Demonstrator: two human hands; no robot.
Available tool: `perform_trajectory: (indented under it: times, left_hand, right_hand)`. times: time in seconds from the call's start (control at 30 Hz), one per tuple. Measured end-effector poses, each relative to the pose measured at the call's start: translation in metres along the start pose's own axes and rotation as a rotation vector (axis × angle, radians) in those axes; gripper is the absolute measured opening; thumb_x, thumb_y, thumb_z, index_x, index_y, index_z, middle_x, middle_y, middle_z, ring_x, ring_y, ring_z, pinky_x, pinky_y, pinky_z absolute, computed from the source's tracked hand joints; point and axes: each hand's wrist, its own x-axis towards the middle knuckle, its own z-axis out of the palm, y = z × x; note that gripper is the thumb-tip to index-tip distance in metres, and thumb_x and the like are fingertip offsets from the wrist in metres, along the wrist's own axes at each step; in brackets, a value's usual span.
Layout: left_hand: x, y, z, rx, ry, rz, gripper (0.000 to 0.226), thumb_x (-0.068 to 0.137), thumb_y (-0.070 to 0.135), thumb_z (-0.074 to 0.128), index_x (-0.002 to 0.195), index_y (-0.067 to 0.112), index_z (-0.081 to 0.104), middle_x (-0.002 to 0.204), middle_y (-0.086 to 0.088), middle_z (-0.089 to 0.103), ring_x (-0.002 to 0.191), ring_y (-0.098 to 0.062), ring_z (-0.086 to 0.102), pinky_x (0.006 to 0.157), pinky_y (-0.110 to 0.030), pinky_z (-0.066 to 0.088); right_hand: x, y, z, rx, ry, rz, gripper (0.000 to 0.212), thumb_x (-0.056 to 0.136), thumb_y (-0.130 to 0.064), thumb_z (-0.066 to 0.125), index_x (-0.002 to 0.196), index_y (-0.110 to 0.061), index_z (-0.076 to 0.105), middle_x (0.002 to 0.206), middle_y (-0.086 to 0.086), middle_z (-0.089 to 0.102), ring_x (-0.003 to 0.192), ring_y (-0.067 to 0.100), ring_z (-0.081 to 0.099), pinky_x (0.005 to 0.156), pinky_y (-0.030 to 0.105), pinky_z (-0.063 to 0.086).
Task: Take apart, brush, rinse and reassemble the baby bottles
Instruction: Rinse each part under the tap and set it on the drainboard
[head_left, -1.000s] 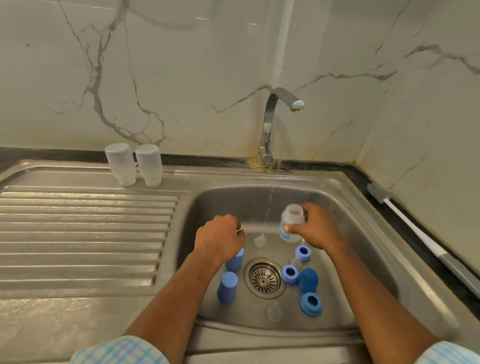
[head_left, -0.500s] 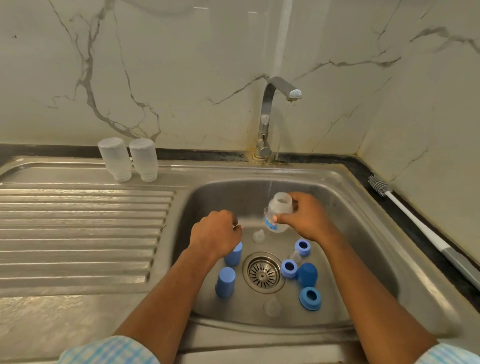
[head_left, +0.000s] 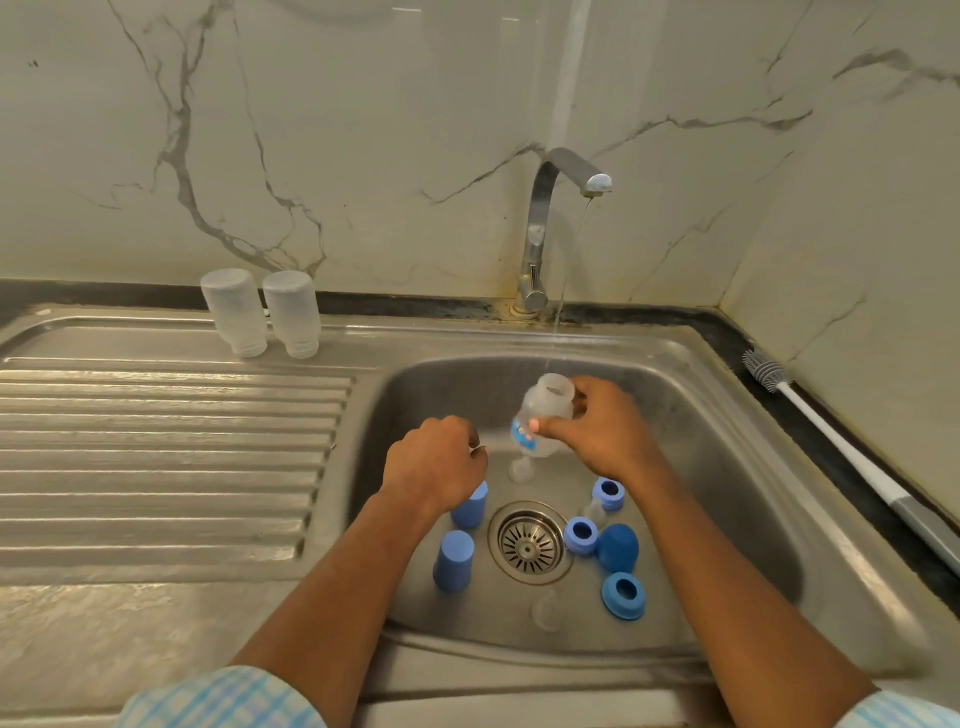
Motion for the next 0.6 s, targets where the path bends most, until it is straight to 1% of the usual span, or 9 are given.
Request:
perform_trajectory:
  times: [0.03,0.1,0.17,0.23,0.33,0.4,0.47,0.53,0.6]
  left_hand:
    - [0.0,0.001,0.0,0.001,0.002,0.001,0.031,0.098,0.037,0.053,0.121,0.022,0.066,0.108,0.0,0.07,0.088,-0.02,0.066,0.081,-0.037,0.057]
    - [-0.001,0.0,-0.002,0.002,0.001,0.003,0.031,0.098,0.037,0.052,0.122,0.022,0.066,0.109,0.0,0.07,0.089,-0.02,0.066,0.081,-0.037,0.057]
    - [0.0,0.0,-0.001,0.002,-0.002,0.004,0.031,0.098,0.037,0.052,0.121,0.022,0.066,0.108,0.0,0.071,0.089,-0.02,0.066,0.082,-0.038,0.057]
    - [0.001,0.0,0.0,0.002,0.001,0.0,0.031,0.098,0.037,0.053,0.121,0.022,0.066,0.108,0.0,0.07,0.089,-0.02,0.066,0.081,-0.038,0.057]
    - [-0.001,-0.001,-0.001,0.004,0.002,0.006,0.031,0.099,0.037,0.052,0.123,0.022,0.066,0.109,-0.001,0.071,0.09,-0.02,0.066,0.08,-0.036,0.057]
    - [-0.001,-0.001,-0.002,0.005,0.002,0.007,0.031,0.099,0.037,0.052,0.122,0.021,0.066,0.109,-0.001,0.071,0.09,-0.02,0.066,0.08,-0.036,0.056]
    - [0.0,-0.001,0.0,0.005,0.001,0.01,0.031,0.099,0.037,0.052,0.12,0.021,0.067,0.108,-0.001,0.071,0.09,-0.021,0.066,0.082,-0.038,0.057]
    - [0.0,0.0,0.0,0.004,0.001,0.006,0.03,0.098,0.037,0.052,0.119,0.021,0.067,0.107,-0.001,0.071,0.089,-0.021,0.066,0.082,-0.039,0.057]
    - [-0.001,-0.001,-0.001,0.01,0.005,0.01,0.029,0.099,0.036,0.052,0.118,0.02,0.068,0.106,-0.001,0.071,0.088,-0.021,0.066,0.08,-0.038,0.057]
  right_hand:
    - [0.001,-0.001,-0.001,0.016,-0.073,-0.001,0.038,0.072,-0.035,0.084,0.103,-0.018,0.068,0.093,-0.005,0.071,0.085,0.012,0.067,0.075,0.03,0.055]
    - [-0.002,0.002,0.002,-0.155,-0.217,0.047,0.042,0.068,-0.04,0.086,0.095,-0.013,0.071,0.087,0.001,0.072,0.081,0.019,0.069,0.075,0.037,0.057]
    - [-0.002,0.003,0.003,-0.201,-0.107,0.048,0.044,0.067,-0.039,0.086,0.099,-0.014,0.068,0.09,0.0,0.07,0.082,0.019,0.067,0.076,0.038,0.057]
    - [0.0,0.002,0.001,-0.042,-0.022,0.002,0.046,0.07,-0.033,0.085,0.109,-0.018,0.064,0.097,-0.003,0.068,0.088,0.014,0.064,0.079,0.033,0.055]
    - [-0.001,0.005,-0.001,-0.149,-0.23,0.055,0.042,0.07,-0.032,0.086,0.103,-0.014,0.067,0.093,0.001,0.07,0.083,0.014,0.065,0.072,0.029,0.052]
    - [-0.002,0.007,-0.002,-0.178,-0.154,0.08,0.044,0.069,-0.029,0.087,0.104,-0.013,0.067,0.096,0.002,0.07,0.084,0.016,0.064,0.075,0.032,0.052]
    - [0.001,0.007,-0.007,-0.04,-0.046,0.052,0.045,0.071,-0.027,0.086,0.11,-0.015,0.065,0.1,-0.001,0.069,0.089,0.016,0.064,0.081,0.033,0.053]
    - [0.001,0.007,-0.009,-0.049,-0.18,0.076,0.041,0.07,-0.03,0.087,0.103,-0.012,0.07,0.092,0.002,0.073,0.083,0.017,0.068,0.079,0.035,0.056]
    - [-0.003,0.009,-0.003,-0.215,-0.316,0.143,0.043,0.066,-0.035,0.088,0.094,-0.007,0.072,0.083,0.007,0.074,0.076,0.021,0.07,0.077,0.04,0.057]
